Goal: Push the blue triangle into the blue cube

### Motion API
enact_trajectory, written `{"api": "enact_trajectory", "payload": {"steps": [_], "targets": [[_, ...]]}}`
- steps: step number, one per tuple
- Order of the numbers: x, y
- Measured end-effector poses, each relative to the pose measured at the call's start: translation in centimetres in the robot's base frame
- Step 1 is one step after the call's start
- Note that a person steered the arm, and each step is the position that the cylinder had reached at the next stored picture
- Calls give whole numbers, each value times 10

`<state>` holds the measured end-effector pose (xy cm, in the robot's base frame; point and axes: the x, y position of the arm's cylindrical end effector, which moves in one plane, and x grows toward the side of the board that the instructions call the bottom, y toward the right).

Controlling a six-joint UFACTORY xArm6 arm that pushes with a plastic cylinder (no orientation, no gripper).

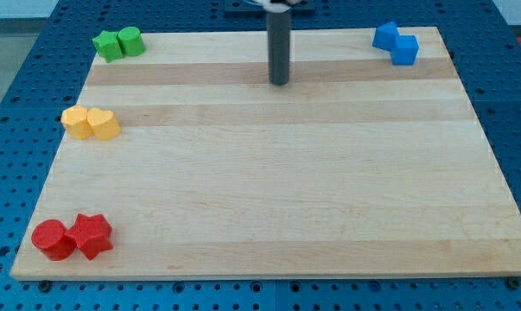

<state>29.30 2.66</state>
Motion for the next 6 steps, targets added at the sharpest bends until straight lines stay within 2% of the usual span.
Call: {"api": "enact_trajectory", "payload": {"steps": [2, 4, 6], "targets": [[-100, 82], [-101, 142], [-101, 178]]}}
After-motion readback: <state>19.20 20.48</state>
